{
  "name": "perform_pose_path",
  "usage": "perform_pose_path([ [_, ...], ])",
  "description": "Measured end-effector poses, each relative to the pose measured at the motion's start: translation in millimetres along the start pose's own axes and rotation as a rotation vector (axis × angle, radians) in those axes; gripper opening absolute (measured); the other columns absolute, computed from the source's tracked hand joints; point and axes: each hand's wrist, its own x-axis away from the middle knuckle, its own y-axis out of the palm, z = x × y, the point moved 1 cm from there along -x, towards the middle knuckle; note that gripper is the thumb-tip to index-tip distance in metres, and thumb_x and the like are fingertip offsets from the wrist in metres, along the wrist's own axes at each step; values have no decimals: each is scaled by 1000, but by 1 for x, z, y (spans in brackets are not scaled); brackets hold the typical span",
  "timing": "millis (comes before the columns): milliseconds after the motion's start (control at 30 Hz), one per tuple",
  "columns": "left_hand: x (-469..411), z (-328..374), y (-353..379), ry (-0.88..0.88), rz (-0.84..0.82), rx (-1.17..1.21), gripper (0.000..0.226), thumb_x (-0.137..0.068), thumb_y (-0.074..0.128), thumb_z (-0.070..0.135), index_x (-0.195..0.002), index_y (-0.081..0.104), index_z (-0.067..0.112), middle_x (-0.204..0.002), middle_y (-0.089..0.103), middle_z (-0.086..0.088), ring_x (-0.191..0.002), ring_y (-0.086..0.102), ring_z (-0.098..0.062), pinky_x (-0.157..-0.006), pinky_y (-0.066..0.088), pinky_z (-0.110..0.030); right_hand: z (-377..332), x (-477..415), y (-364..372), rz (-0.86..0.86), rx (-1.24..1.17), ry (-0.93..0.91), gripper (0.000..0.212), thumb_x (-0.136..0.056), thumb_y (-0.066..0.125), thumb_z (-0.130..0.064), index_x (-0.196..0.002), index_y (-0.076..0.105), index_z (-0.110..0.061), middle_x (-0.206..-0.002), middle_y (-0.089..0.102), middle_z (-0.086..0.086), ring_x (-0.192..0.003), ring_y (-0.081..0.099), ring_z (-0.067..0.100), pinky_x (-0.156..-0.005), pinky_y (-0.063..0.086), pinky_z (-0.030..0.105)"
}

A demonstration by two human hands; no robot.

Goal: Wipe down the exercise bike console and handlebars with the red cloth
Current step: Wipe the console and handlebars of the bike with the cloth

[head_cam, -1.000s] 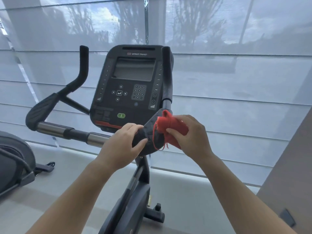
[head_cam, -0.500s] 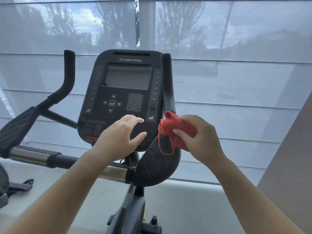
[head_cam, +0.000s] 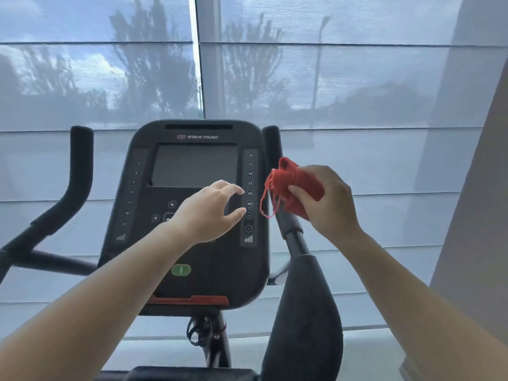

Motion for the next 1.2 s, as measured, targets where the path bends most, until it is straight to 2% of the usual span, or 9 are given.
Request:
perform_pose_path([
  [100, -23, -9, 0, 22, 48, 33, 41, -90, 50, 43, -127, 48, 28, -131, 49, 10, -116, 50, -11, -94, 45, -39, 0, -27, 11, 45, 26, -20, 26, -77, 72, -17, -102, 64, -17, -101, 60, -7, -96, 56, 14, -89, 41, 20],
  [200, -46, -19, 4, 30, 67, 37, 40, -89, 50, 44, -127, 48, 29, -129, 49, 10, -115, 49, -11, -91, 47, -39, 0, -56, 19, 57, 66, -71, 27, -78, 71, -17, -105, 64, -16, -104, 61, -3, -98, 56, 19, -90, 41, 24],
  [300, -66, -35, 13, 9, 22, 4, 44, -89, 51, 43, -130, 45, 28, -136, 44, 9, -122, 43, -14, -95, 44, -39, 2, -83, 24, 77, 89, -125, 31, -80, 70, -16, -110, 62, -15, -109, 60, 0, -103, 54, 21, -92, 38, 22],
  [467, -89, -54, 37, -11, 24, -9, 57, -91, 49, 43, -143, 31, 25, -152, 23, 4, -140, 17, -17, -109, 30, -36, 16, -91, 37, -84, 135, -175, 53, -86, 64, -19, -136, 46, -19, -133, 53, -5, -120, 48, 18, -101, 27, 14],
  [600, -97, -59, 64, 12, 12, -102, 66, -93, 40, 49, -149, 11, 29, -158, 3, 2, -144, 1, -16, -114, 22, -37, 23, -91, 35, -78, 135, -207, 56, -83, 67, -20, -136, 47, -21, -129, 52, -13, -119, 50, 16, -102, 29, 15],
  [767, -94, -71, 102, 8, 22, -175, 67, -92, 26, 57, -148, -2, 32, -158, -2, 2, -144, -3, -16, -117, 10, -40, 25, -85, 33, -102, 118, -192, 57, -83, 67, -19, -136, 46, -23, -133, 50, -15, -120, 49, 11, -102, 33, 16],
  [900, -94, -78, 118, 29, 130, -241, 66, -91, 19, 59, -149, 7, 30, -157, 5, 2, -144, 4, -16, -115, 4, -40, 30, -68, 32, -117, 98, -136, 53, -82, 68, -20, -133, 51, -20, -126, 55, -10, -114, 50, 3, -98, 34, 11],
  [1033, -94, -80, 121, 81, 201, -235, 66, -88, 21, 58, -146, 29, 26, -152, 25, -5, -139, 23, -22, -112, 18, -48, 36, -58, 25, -143, 156, -114, 45, -79, 72, -26, -122, 61, -20, -114, 60, -10, -102, 52, 0, -90, 34, 4],
  [1200, -92, -80, 124, 95, 223, -231, 65, -89, 22, 56, -145, 32, 24, -151, 28, -7, -138, 27, -24, -113, 20, -49, 27, -68, 27, 2, 167, -145, 42, -80, 71, -22, -121, 61, -18, -113, 59, -10, -102, 52, 0, -92, 36, 8],
])
